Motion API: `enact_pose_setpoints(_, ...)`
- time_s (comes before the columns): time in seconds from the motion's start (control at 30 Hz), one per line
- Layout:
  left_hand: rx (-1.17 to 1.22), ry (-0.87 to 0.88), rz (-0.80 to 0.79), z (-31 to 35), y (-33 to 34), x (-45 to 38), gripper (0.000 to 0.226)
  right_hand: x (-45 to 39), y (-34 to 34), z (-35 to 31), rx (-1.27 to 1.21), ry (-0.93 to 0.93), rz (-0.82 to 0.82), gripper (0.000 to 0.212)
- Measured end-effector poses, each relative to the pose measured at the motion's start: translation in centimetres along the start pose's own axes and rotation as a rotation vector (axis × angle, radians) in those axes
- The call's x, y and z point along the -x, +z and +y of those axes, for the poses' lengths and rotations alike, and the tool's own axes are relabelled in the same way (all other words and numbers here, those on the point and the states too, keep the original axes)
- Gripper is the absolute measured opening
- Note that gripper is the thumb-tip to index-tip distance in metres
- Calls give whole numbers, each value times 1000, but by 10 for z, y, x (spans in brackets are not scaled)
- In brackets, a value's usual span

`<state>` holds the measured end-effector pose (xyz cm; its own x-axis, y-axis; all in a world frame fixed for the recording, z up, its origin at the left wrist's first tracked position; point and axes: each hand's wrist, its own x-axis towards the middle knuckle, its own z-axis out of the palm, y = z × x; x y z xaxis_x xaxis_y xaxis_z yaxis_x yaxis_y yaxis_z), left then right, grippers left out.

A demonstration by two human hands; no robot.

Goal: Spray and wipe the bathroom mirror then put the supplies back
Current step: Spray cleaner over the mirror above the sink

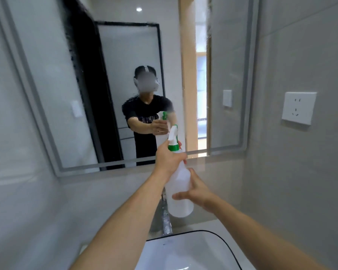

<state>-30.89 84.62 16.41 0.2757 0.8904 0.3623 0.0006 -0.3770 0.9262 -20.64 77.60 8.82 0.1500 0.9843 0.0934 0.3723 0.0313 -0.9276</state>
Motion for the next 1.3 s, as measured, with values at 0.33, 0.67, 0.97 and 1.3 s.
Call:
enact_pose_setpoints(0.33, -52, 7, 74, 5, -61, 7, 44, -18, 45, -24, 22, -67, -88, 90)
enact_pose_setpoints(0.67, -83, 18, 212, 11, -110, 23, 43, -26, 86, -48, 36, -116, -203, 99)
enact_pose_setpoints(0.97, -60, -41, 441, 8, -165, 44, 39, -31, 132, -73, 55, -190, -383, 85)
enact_pose_setpoints(1.3, -70, -39, 533, 28, -217, 63, 51, -40, 181, -104, 0, -254, -482, 90)
